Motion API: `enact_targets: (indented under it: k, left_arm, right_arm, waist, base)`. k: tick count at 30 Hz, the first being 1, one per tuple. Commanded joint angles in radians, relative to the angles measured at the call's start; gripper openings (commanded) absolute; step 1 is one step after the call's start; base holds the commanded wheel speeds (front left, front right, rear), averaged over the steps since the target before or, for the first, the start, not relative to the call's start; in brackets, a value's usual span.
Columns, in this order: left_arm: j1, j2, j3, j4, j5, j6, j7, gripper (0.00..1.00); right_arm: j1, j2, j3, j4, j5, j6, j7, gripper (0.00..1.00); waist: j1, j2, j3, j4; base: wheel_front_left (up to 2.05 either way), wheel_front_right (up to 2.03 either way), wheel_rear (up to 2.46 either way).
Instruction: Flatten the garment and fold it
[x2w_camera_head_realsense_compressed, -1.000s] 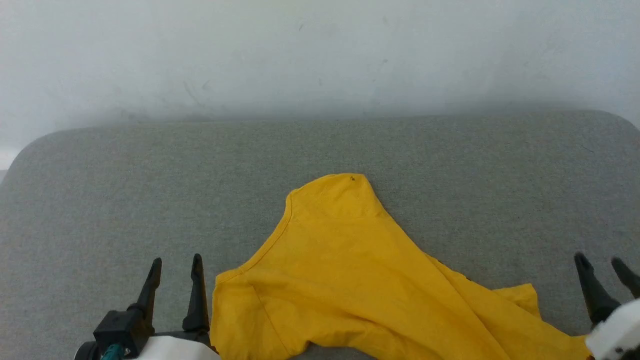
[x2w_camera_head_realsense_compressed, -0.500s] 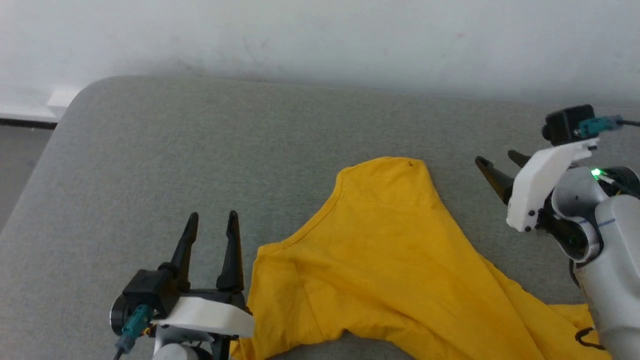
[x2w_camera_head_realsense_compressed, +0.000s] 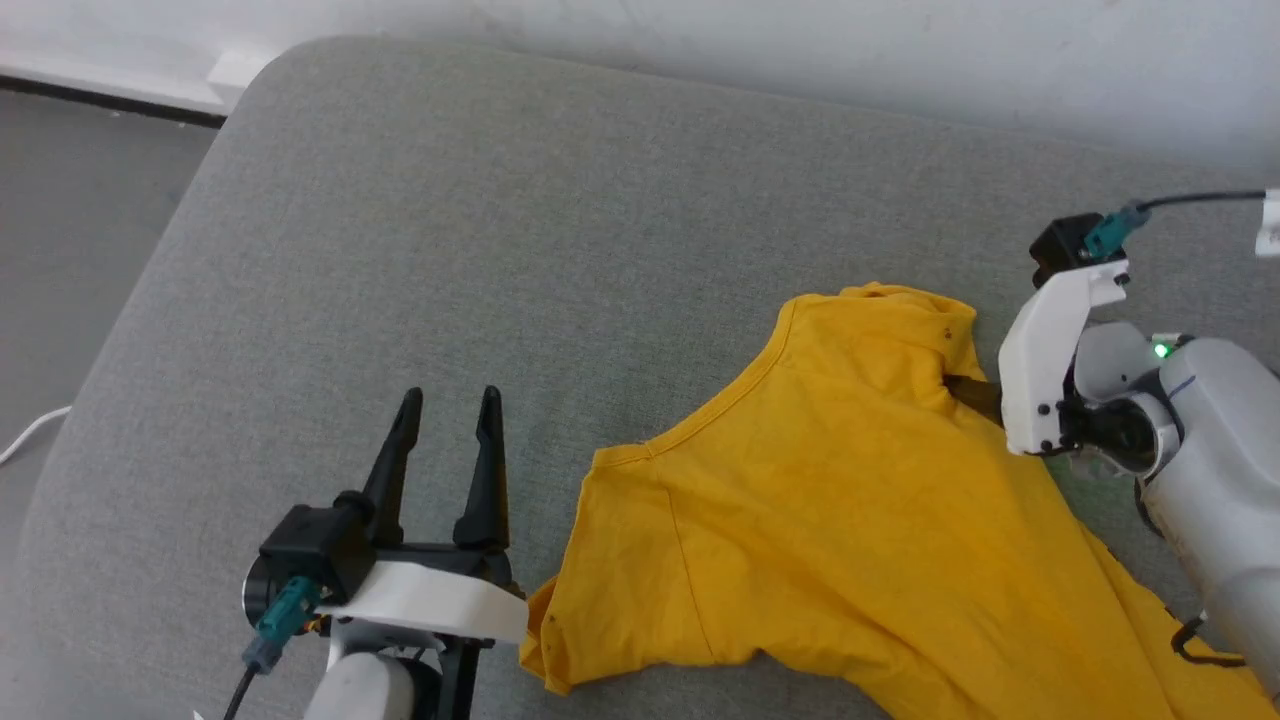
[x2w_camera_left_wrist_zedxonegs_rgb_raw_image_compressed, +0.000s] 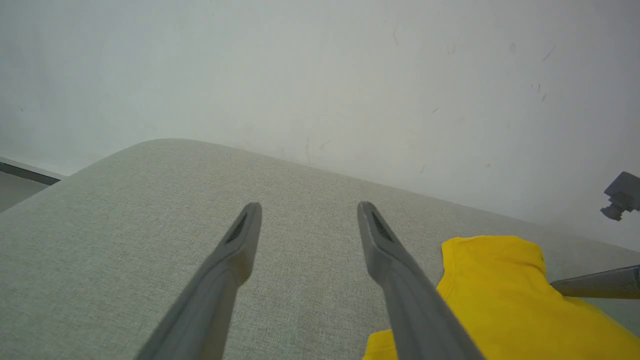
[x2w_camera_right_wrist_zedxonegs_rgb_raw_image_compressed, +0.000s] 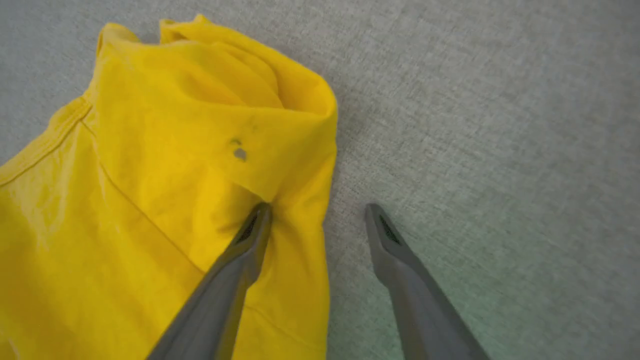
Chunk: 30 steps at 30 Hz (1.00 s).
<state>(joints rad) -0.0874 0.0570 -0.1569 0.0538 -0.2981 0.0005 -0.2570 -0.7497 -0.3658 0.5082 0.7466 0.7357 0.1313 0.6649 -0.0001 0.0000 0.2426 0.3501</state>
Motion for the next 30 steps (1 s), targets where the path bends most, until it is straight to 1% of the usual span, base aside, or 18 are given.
enact_targets:
  k: [1, 2, 3, 5, 9, 11, 13, 15, 17, 21, 24, 26, 27, 28, 29, 30]
  left_arm:
    - [-0.010, -0.004, 0.006, 0.004, 0.004, -0.006, -0.005, 1.00]
    - [-0.008, -0.005, 0.010, 0.006, 0.005, -0.005, -0.005, 1.00]
    - [-0.004, -0.005, 0.015, 0.008, 0.006, -0.005, -0.005, 1.00]
    - [0.002, -0.005, 0.023, 0.011, 0.010, -0.005, -0.005, 1.00]
    - [0.012, -0.006, 0.037, 0.014, 0.021, -0.012, -0.005, 1.00]
    - [0.016, -0.006, 0.043, 0.015, 0.027, -0.014, -0.005, 1.00]
    - [0.025, -0.006, 0.050, 0.016, 0.032, -0.015, -0.005, 1.00]
    - [0.038, -0.006, 0.057, 0.017, 0.038, -0.015, -0.005, 1.00]
    - [0.051, -0.006, 0.063, 0.016, 0.042, -0.015, -0.005, 1.00]
    - [0.073, -0.006, 0.077, 0.012, 0.046, -0.013, -0.005, 1.00]
    - [0.082, -0.007, 0.084, 0.013, 0.046, -0.013, -0.005, 1.00]
    - [0.085, -0.007, 0.088, 0.015, 0.047, -0.013, -0.005, 1.00]
    - [0.085, -0.007, 0.089, 0.017, 0.047, -0.013, -0.005, 1.00]
    - [0.087, -0.007, 0.090, 0.021, 0.048, -0.012, -0.005, 1.00]
    - [0.087, -0.007, 0.091, 0.024, 0.048, -0.012, -0.005, 1.00]
    - [0.088, -0.007, 0.091, 0.029, 0.048, -0.011, -0.005, 1.00]
  right_arm:
    - [0.018, 0.009, 0.029, 0.018, 0.014, -0.001, 0.024, 0.47]
    - [0.018, 0.006, 0.046, 0.017, 0.027, -0.001, 0.032, 0.25]
    - [0.015, 0.003, 0.061, 0.008, 0.037, -0.001, 0.027, 0.00]
    - [0.002, -0.012, 0.096, -0.024, 0.041, -0.001, -0.014, 0.00]
    - [-0.029, -0.056, 0.144, -0.086, 0.013, -0.001, -0.176, 0.00]
    - [-0.040, -0.080, 0.132, -0.105, -0.003, -0.001, -0.268, 0.00]
    - [-0.033, -0.108, 0.108, -0.125, -0.017, -0.001, -0.337, 0.00]
    - [-0.004, -0.139, 0.062, -0.147, -0.029, -0.001, -0.385, 0.00]
    - [0.051, -0.178, 0.002, -0.171, -0.049, -0.001, -0.407, 0.00]
    - [0.233, -0.222, -0.170, -0.211, -0.079, -0.001, -0.415, 0.00]
    - [0.407, -0.200, -0.316, -0.236, -0.101, -0.001, -0.392, 0.00]
    - [0.512, -0.165, -0.409, -0.249, -0.132, -0.001, -0.378, 0.01]
    - [0.558, -0.140, -0.452, -0.259, -0.148, -0.001, -0.372, 0.05]
    - [0.597, -0.109, -0.492, -0.272, -0.160, -0.001, -0.369, 0.21]
    - [0.632, -0.078, -0.527, -0.287, -0.175, -0.001, -0.366, 0.62]
    - [0.662, -0.050, -0.555, -0.306, -0.191, -0.001, -0.365, 1.00]
  waist:
    - [0.0001, 0.0000, 0.009, 0.005]
    - [0.0001, 0.0000, 0.003, -0.002]
    - [0.0001, 0.0000, -0.002, -0.010]
    - [0.0001, 0.0000, -0.013, -0.030]
    - [0.0001, 0.0000, -0.042, -0.078]
    - [0.0001, 0.0000, -0.060, -0.102]
    - [0.0001, 0.0000, -0.081, -0.127]
    - [0.0001, 0.0000, -0.100, -0.154]
    - [0.0001, 0.0000, -0.112, -0.179]
    - [0.0001, 0.0000, -0.121, -0.226]
    - [0.0001, 0.0000, -0.119, -0.252]
    - [0.0001, 0.0000, -0.115, -0.263]
    - [0.0001, 0.0000, -0.114, -0.267]
    - [0.0001, 0.0000, -0.114, -0.271]
    - [0.0001, 0.0000, -0.115, -0.273]
    - [0.0001, 0.0000, -0.116, -0.273]
  base:
    - [0.00, 0.00, 0.00]
    - [0.00, 0.00, 0.00]
    - [0.00, 0.00, 0.00]
    - [0.00, 0.00, 0.00]
    - [0.00, 0.00, 0.00]
    - [0.00, 0.00, 0.00]
    - [0.00, 0.00, 0.00]
    - [0.00, 0.00, 0.00]
    - [0.00, 0.00, 0.00]
    - [0.00, 0.00, 0.00]
    - [0.00, 0.00, 0.00]
    - [0.00, 0.00, 0.00]
    - [0.00, 0.00, 0.00]
    - [0.00, 0.00, 0.00]
    - [0.00, 0.00, 0.00]
    - [0.00, 0.00, 0.00]
